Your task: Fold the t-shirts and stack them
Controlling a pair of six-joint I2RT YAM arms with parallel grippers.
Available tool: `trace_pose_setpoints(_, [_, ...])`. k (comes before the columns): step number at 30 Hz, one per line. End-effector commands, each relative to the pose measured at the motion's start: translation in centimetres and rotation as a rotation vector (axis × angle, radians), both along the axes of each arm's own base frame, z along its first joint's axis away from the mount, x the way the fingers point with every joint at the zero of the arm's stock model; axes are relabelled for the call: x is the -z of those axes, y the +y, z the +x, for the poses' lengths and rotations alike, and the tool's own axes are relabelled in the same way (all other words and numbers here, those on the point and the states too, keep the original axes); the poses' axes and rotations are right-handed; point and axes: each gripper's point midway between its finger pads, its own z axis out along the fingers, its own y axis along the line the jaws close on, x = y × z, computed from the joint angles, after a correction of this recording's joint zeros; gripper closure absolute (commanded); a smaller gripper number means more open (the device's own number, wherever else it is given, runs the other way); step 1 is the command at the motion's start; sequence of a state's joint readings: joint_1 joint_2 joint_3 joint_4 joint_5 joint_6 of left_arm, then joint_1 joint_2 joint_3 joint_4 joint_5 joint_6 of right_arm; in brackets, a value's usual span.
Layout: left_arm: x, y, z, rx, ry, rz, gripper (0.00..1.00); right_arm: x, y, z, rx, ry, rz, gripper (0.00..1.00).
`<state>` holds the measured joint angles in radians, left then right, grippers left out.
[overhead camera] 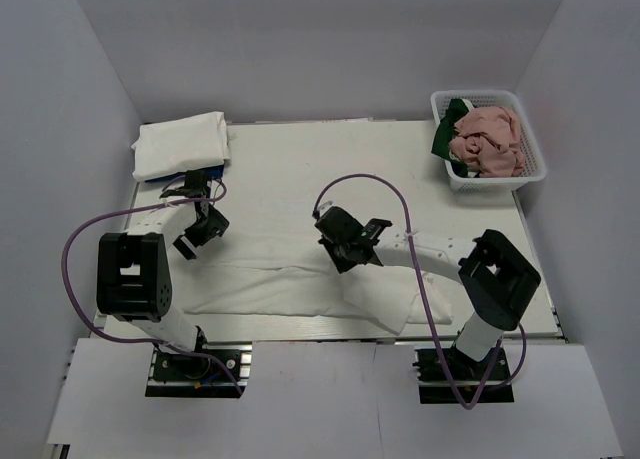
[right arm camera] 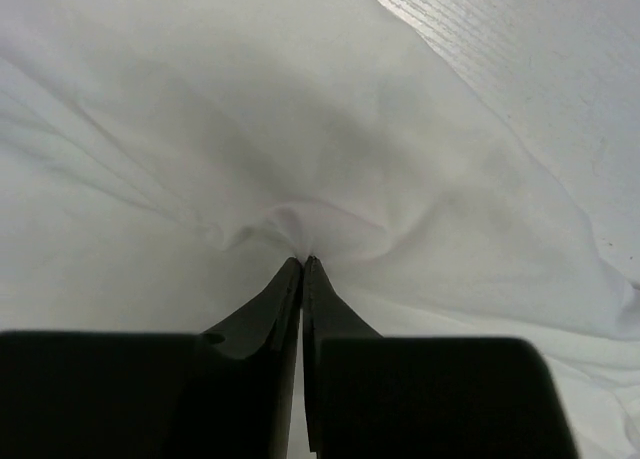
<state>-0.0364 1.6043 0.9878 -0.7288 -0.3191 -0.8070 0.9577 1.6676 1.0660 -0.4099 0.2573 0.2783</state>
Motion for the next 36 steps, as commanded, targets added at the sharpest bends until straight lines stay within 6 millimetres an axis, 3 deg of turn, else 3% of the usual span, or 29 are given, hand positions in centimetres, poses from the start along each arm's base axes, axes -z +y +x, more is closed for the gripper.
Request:
trace_pose_setpoints(1, [-1.2, 0.1, 0.3, 0.006, -0.049, 0.000, 0.00, -2.4, 2.6, 0.6, -0.027, -0.019, 0.096, 0.91])
trace_pose_setpoints(2, [-1.2, 0.1, 0.3, 0.014, -0.046, 0.002, 0.00, -2.0, 2.3, 0.3, -0.031, 0.001, 0.074, 0.81])
trace_pose_setpoints(3, [-1.2, 0.1, 0.3, 0.014, -0.046, 0.002, 0.00, -1.6, 2.1, 0.2, -0.030, 0.011, 0.063, 0.60])
trace_pose_setpoints(5, [-1.2, 0.1, 0.3, 0.014, -0.046, 0.002, 0.00, -1.2, 1.6, 0.0, -0.010, 0.021, 0.036, 0.37])
trace_pose_setpoints(6, [-1.4, 0.1, 0.3, 0.014, -0.055, 0.002, 0.00, -1.8, 1.3, 0.3, 0.006, 0.002, 0.038, 0.10])
trace_pose_setpoints(8, [-1.8, 0.0, 0.7, 0.017, -0.067, -0.007, 0.00, -2.2, 1.0, 0.2, 0.005, 0.001, 0.050, 0.10])
trace_pose_setpoints(9, [-2.1, 0.0, 0.9, 0.017, -0.067, -0.007, 0.00, -4.4, 1.1, 0.4, 0.008, -0.037, 0.102, 0.10])
trace_pose_setpoints(11, [-3.9, -0.1, 2.3, 0.017, -0.108, -0.008, 0.00, -5.0, 0.3, 0.2, 0.042, -0.051, 0.119, 0.10])
trace_pose_setpoints(13, [-5.7, -0.5, 3.7, 0.036, -0.163, -0.028, 0.00, -7.8, -0.6, 0.5, 0.088, -0.096, 0.204, 0.10])
trace_pose_setpoints(16, [-7.9, -1.8, 5.2, 0.104, -0.243, -0.069, 0.00, -7.5, -4.7, 0.4, 0.238, -0.098, 0.226, 0.10])
trace_pose_setpoints(17, [-8.8, -2.5, 5.6, 0.145, -0.278, -0.094, 0.00, -6.3, -6.8, 0.3, 0.294, -0.088, 0.184, 0.10])
trace_pose_setpoints(18, [-9.3, -3.1, 5.9, 0.176, -0.300, -0.120, 0.00, -6.0, -7.6, 0.3, 0.324, -0.085, 0.177, 0.10])
trace_pose_setpoints(19, [-8.9, -4.2, 5.6, 0.215, -0.300, -0.158, 0.00, -5.8, -9.3, 0.3, 0.380, -0.083, 0.184, 0.10])
trace_pose_setpoints(21, [-8.7, -7.1, 5.3, 0.322, -0.357, -0.295, 0.00, -4.1, -10.6, -0.3, 0.416, -0.011, 0.198, 0.10])
trace_pose_setpoints(22, [-8.5, -8.2, 5.1, 0.381, -0.375, -0.341, 0.00, -4.3, -10.3, -0.6, 0.404, -0.002, 0.231, 0.10])
trace_pose_setpoints(23, [-8.3, -10.2, 4.6, 0.442, -0.386, -0.450, 0.00, -3.0, -10.0, -2.0, 0.379, 0.076, 0.253, 0.10])
trace_pose_setpoints(24, [-7.0, -11.0, 3.4, 0.464, -0.375, -0.499, 0.00, -2.6, -10.2, -1.9, 0.396, 0.094, 0.261, 0.10])
trace_pose_setpoints(26, [-6.2, -12.3, 3.1, 0.507, -0.388, -0.570, 0.00, -1.2, -10.2, -2.9, 0.389, 0.158, 0.263, 0.10])
trace_pose_setpoints(28, [-4.2, -12.1, 1.8, 0.482, -0.312, -0.562, 0.00, -0.1, -10.4, -2.8, 0.408, 0.189, 0.252, 0.10])
trace_pose_setpoints(32, [-1.2, -8.9, 0.0, 0.375, -0.168, -0.379, 0.00, 2.8, -12.1, -2.0, 0.455, 0.221, 0.166, 0.10])
trace_pose_setpoints(34, [-0.7, -8.0, -0.5, 0.340, -0.138, -0.321, 0.00, 3.1, -13.2, -0.7, 0.491, 0.194, 0.136, 0.10])
trace_pose_setpoints(36, [-0.6, -8.3, -0.8, 0.340, -0.126, -0.325, 0.00, 4.0, -13.7, 0.2, 0.487, 0.190, 0.088, 0.10])
